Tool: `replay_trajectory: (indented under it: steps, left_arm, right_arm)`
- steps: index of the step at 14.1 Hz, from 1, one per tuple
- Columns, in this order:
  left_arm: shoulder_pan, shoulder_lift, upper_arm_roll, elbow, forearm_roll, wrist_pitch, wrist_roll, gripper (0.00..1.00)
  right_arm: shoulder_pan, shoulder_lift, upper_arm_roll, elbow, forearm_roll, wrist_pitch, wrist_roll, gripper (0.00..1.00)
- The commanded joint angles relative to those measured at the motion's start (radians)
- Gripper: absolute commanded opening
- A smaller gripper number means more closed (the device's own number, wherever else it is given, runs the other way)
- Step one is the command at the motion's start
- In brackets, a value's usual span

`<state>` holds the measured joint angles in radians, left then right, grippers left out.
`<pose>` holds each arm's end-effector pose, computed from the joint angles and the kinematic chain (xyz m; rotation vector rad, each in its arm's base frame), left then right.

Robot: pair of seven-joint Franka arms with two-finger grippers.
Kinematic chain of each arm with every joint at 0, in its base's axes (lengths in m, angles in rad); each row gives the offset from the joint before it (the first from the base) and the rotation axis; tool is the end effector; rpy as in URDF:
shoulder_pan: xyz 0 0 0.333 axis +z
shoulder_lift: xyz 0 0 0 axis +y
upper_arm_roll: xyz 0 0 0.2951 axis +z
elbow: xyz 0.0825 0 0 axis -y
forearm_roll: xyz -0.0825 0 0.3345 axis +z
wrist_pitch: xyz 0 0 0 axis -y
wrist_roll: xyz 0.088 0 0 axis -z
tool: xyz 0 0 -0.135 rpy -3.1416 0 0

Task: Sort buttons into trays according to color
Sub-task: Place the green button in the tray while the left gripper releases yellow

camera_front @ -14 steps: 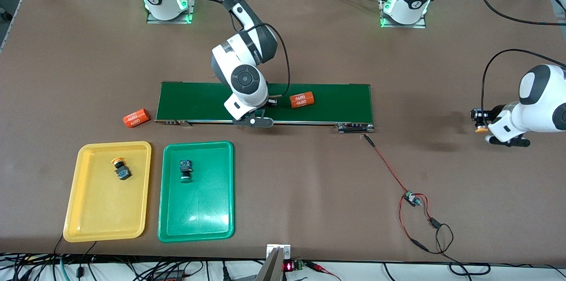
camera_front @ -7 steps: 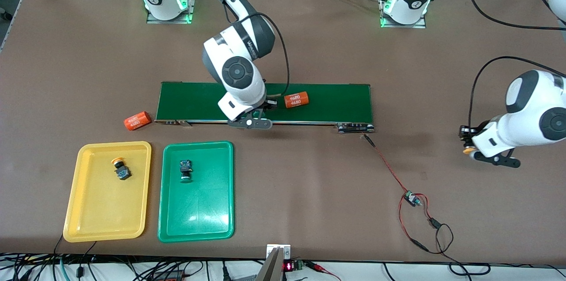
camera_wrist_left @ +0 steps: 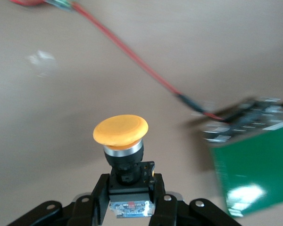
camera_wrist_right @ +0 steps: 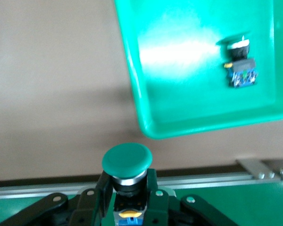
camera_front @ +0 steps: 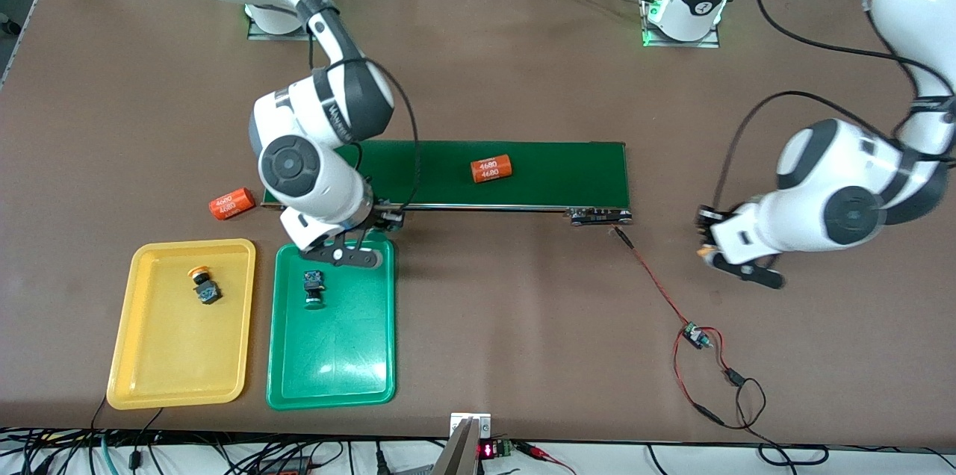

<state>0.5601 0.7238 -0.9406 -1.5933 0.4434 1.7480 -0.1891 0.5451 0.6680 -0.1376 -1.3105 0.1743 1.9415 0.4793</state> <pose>0.5800 -0.1036 0.2965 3.0009 -0.4253 -0.4384 0.6014 0.2978 0.3216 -3.0801 0.1689 0.0929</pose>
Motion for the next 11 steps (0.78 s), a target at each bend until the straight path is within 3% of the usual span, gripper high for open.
replay_trajectory:
  steps: [1,7,11]
  left_arm:
    - [-0.155,-0.009,0.014,0.004,-0.048,-0.048,-0.232,0.13]
    - [-0.284,-0.004,0.016,-0.082,-0.089,-0.036,-0.4,0.15]
    - [-0.315,0.011,0.028,-0.097,-0.089,0.01,-0.438,0.18]
  right_arm:
    - [-0.034,0.074,0.003,0.03,-0.009,0.083,-0.102,0.0]
    - [-0.091,0.194,-0.022,0.043,-0.01,0.292,-0.284,0.0]
    - [-0.105,0.265,-0.024,0.096,-0.015,0.324,-0.306,0.0]
